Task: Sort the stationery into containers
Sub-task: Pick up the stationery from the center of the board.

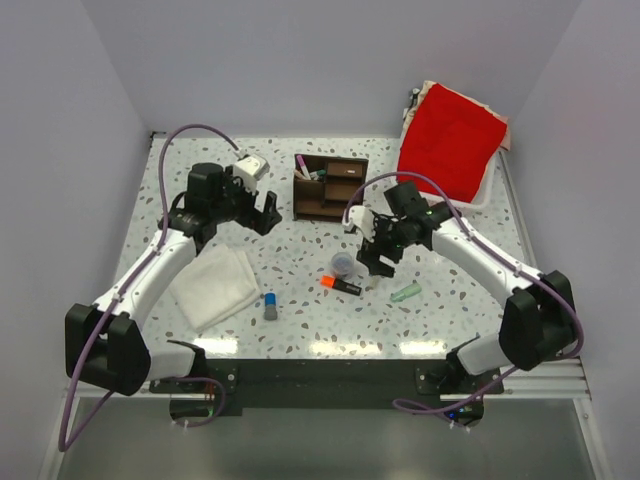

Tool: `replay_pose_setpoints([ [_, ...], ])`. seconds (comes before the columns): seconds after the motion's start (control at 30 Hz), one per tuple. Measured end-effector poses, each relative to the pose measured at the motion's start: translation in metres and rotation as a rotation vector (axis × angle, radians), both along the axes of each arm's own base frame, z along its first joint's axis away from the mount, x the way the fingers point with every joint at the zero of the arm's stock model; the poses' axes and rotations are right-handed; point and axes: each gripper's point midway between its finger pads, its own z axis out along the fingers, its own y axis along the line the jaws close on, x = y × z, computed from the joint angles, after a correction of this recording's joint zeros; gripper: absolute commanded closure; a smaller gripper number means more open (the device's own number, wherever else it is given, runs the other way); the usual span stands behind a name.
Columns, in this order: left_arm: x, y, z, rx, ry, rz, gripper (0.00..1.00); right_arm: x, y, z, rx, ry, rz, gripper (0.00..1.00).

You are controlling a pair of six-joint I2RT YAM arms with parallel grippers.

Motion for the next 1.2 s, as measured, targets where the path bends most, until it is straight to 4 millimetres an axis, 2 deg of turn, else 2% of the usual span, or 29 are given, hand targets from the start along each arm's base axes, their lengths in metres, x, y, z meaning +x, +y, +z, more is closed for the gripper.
replay_pose_setpoints([
  [0.13,0.000,0.006,-0.004,0.003,0.009,0.015,0.00,0.017,0.022,-0.002,0.032,-0.005,-0.025,0.13],
  [0.3,0.004,0.017,-0.003,0.001,0.005,0.044,0.00,0.034,0.036,-0.009,0.049,0.025,-0.034,0.08],
  [0.33,0.005,0.019,-0.002,0.000,0.004,0.050,0.00,0.035,0.039,-0.011,0.050,0.034,-0.030,0.01],
  [0.73,0.002,0.043,-0.008,-0.021,0.028,0.113,0.00,0.024,0.071,-0.033,0.049,0.098,0.084,0.01],
  [1.2,0.004,0.047,-0.010,-0.037,0.038,0.120,0.00,0.022,0.074,-0.053,0.016,0.118,0.122,0.01],
])
